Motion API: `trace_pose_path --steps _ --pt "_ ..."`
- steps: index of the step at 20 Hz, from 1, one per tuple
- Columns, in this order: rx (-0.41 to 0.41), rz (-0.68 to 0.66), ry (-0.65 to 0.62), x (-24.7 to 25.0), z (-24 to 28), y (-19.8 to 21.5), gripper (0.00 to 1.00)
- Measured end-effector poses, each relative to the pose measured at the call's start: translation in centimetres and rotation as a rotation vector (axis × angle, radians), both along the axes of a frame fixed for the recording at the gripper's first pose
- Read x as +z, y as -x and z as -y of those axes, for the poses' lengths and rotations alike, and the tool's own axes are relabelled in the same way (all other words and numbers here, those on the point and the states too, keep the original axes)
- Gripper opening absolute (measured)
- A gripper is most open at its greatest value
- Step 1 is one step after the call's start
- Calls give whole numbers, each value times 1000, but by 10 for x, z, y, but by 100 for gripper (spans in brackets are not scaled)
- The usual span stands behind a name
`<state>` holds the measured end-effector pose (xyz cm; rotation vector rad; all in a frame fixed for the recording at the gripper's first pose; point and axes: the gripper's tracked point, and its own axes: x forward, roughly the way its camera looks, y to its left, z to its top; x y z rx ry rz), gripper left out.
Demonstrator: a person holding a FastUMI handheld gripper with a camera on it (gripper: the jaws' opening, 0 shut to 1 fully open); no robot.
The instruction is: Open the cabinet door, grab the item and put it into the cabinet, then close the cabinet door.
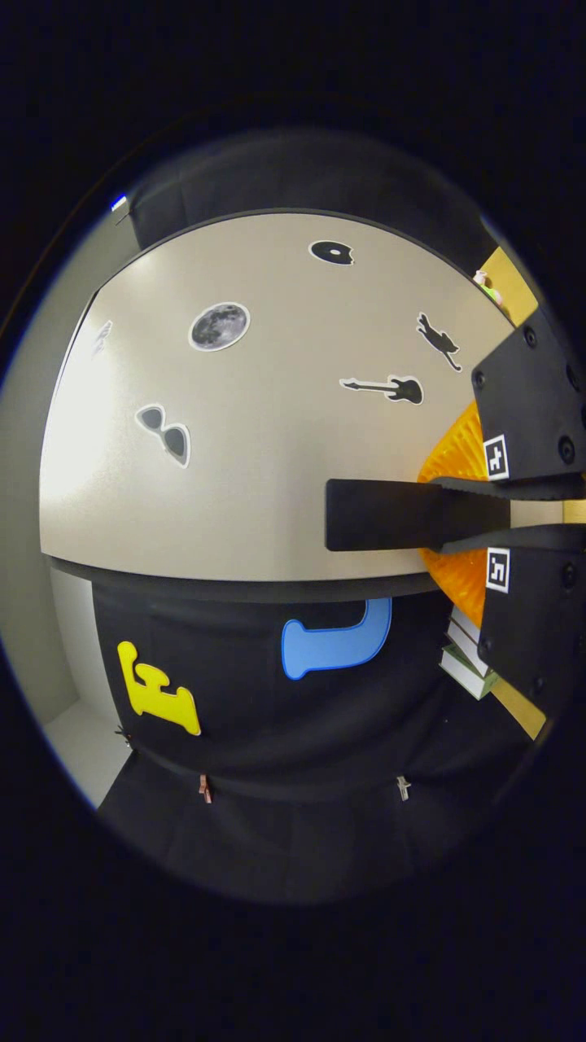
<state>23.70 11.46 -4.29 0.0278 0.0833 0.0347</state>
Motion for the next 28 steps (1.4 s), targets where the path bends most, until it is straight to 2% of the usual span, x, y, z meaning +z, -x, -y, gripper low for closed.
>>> trace_pose_path --steps 7,16,21,28 --pt "101 2 -17 11 8 63 15" --pt "157 2 -26 19 52 132 15" --pt "137 21 -46 23 90 169 15" --pt "57 40 -19 28 153 203 14"
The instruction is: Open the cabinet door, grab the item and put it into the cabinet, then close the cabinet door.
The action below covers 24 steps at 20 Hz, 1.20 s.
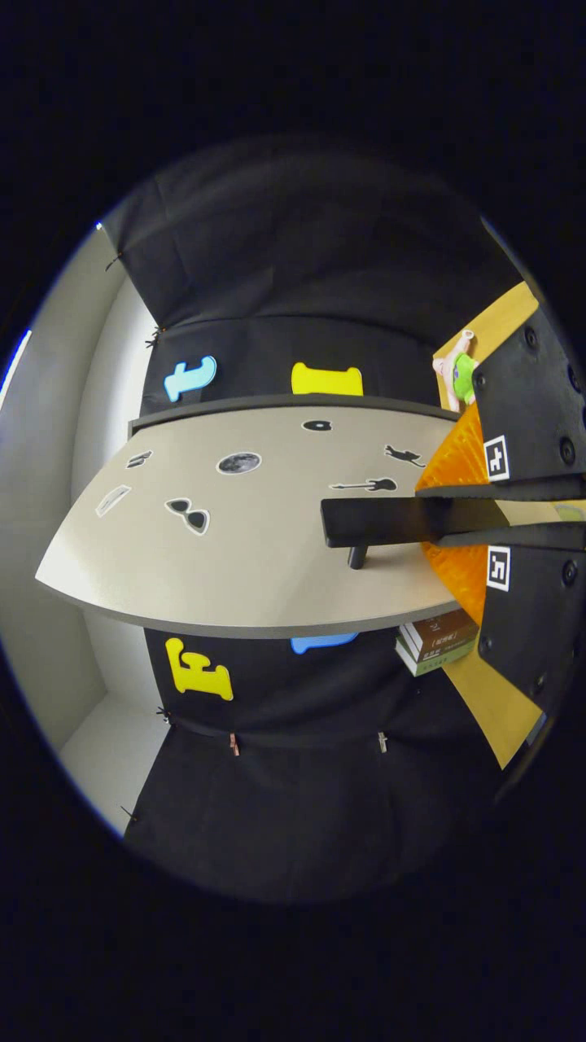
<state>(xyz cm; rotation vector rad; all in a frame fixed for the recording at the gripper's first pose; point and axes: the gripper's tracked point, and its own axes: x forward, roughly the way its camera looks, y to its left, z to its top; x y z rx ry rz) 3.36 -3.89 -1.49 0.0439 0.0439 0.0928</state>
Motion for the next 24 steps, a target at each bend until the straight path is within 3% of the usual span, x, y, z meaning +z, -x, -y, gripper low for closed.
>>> trace_pose_path --steps 21,24 --pt "-257 49 13 10 148 35 10" --pt "-245 53 17 10 146 39 10"
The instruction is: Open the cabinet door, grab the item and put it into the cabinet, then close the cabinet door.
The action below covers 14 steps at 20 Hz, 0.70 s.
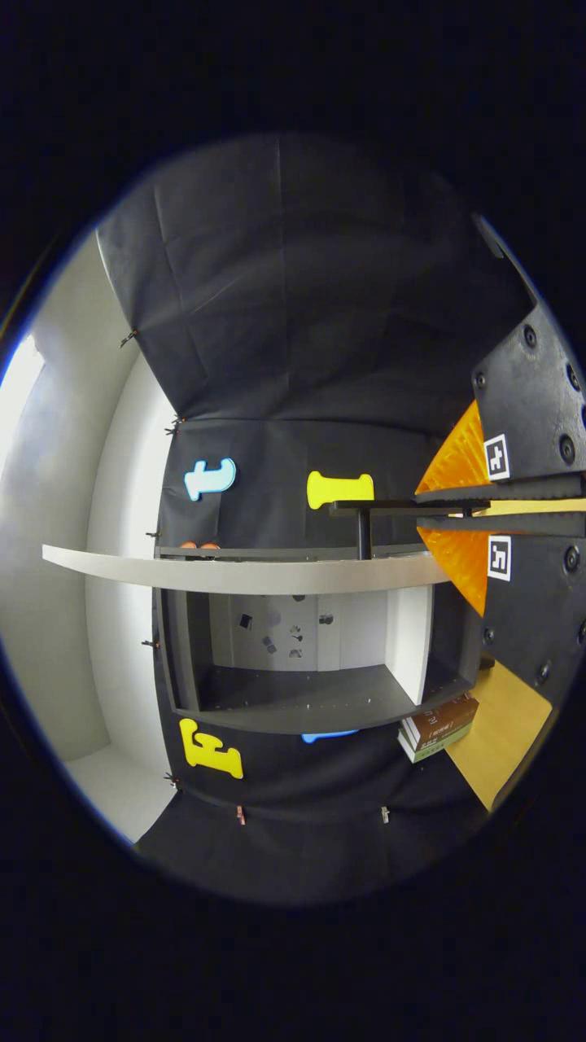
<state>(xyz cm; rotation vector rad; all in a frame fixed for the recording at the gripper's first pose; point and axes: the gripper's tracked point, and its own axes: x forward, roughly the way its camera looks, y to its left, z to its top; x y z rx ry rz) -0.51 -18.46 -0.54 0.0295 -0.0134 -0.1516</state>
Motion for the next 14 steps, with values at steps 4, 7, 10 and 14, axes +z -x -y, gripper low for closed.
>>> trace_pose_path --steps 4,7,10,14 --pt "-54 -2 62 2 10 12 21" --pt "-24 7 66 5 -9 34 68" --pt "29 -42 39 -9 -31 44 97" --pt "115 -127 -25 -50 -81 45 97"
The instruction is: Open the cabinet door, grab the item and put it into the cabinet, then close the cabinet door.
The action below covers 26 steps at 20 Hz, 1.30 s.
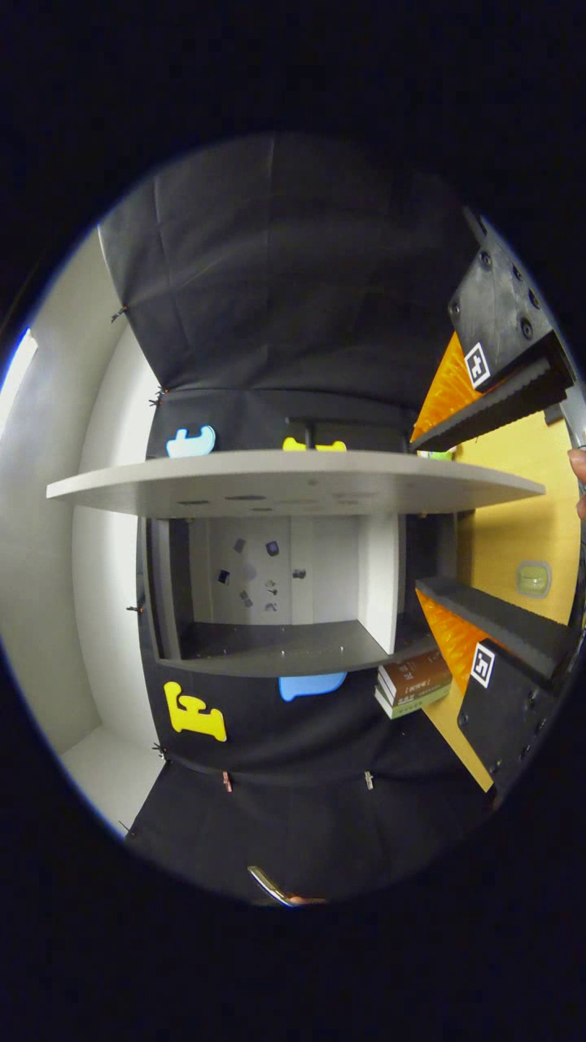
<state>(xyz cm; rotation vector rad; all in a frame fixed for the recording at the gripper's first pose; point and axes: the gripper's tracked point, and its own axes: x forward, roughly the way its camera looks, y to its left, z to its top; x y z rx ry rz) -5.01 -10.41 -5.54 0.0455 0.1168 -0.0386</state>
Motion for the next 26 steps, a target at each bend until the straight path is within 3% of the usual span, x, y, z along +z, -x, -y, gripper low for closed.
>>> trace_pose_path --steps 7,19,26 --pt "94 -226 -69 -125 -63 -20 98" --pt "75 -626 -53 -359 -98 -58 99" --pt "58 -740 30 -427 -93 -64 96"
